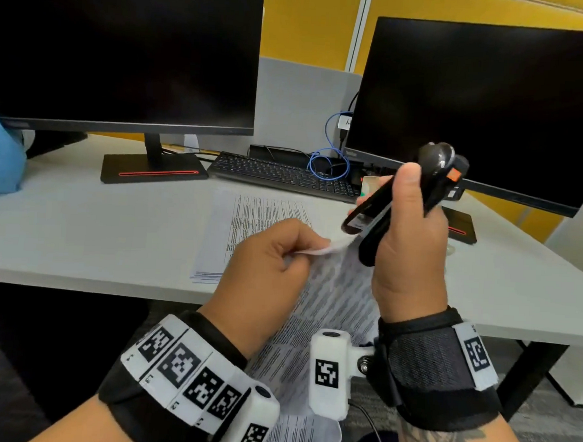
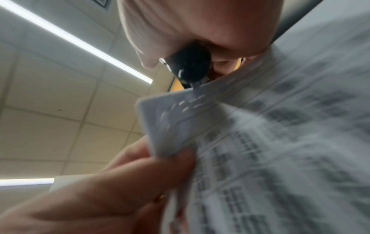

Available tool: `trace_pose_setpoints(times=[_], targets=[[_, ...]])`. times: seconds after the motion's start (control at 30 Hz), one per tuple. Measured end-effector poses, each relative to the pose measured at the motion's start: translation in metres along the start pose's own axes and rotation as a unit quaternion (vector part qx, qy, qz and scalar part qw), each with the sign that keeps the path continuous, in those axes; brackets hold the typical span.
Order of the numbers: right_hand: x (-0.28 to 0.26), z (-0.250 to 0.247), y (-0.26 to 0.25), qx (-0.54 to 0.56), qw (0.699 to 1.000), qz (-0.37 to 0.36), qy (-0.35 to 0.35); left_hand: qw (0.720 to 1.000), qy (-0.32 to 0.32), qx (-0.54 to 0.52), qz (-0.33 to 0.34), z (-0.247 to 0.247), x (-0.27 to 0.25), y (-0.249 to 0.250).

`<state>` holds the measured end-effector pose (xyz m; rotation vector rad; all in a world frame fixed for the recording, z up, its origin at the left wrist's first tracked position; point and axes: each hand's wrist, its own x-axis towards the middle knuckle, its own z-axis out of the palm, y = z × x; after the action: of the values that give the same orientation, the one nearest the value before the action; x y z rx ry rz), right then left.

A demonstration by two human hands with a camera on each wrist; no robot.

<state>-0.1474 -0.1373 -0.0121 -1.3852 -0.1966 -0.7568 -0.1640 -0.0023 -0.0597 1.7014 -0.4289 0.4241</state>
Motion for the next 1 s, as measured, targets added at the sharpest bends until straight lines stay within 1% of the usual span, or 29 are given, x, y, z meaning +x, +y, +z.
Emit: trace_pose_setpoints(times=[0.1, 0.17, 0.23, 0.3, 0.43, 0.53, 0.63, 0.8, 1.0], targets=[[-0.002, -0.012, 0.003, 0.005, 0.999, -0.041, 0.033, 0.997, 0.047, -0.023, 0.05, -0.01, 0.003, -0.004], [-0.005, -0.016, 0.005, -0.002, 0.997, -0.065, 0.05, 0.995, 0.058, -0.014, 0.075, -0.013, 0.004, -0.006], [-0.006, -0.017, 0.007, -0.018, 0.995, -0.085, 0.051, 0.994, 0.058, -0.01, 0.092, -0.012, 0.003, -0.006], [-0.007, -0.018, 0.008, -0.03, 0.993, -0.1, 0.048, 0.994, 0.057, -0.013, 0.096, -0.01, 0.003, -0.006], [-0.009, -0.018, 0.009, -0.037, 0.992, -0.117, 0.036, 0.995, 0.058, -0.034, 0.075, -0.009, 0.003, -0.007], [-0.009, -0.016, 0.008, -0.022, 0.994, -0.103, 0.029, 0.997, 0.045, -0.049, 0.034, -0.008, 0.004, 0.002], [-0.009, -0.009, 0.003, -0.008, 0.998, -0.057, 0.016, 0.998, 0.043, -0.042, -0.001, -0.007, 0.004, 0.004], [-0.006, 0.004, -0.007, -0.013, 1.0, 0.0, -0.002, 0.997, 0.054, -0.051, -0.016, 0.0, 0.002, 0.006], [-0.005, 0.012, -0.01, -0.024, 1.0, 0.005, 0.015, 0.996, 0.045, -0.071, -0.02, 0.002, 0.0, 0.009]])
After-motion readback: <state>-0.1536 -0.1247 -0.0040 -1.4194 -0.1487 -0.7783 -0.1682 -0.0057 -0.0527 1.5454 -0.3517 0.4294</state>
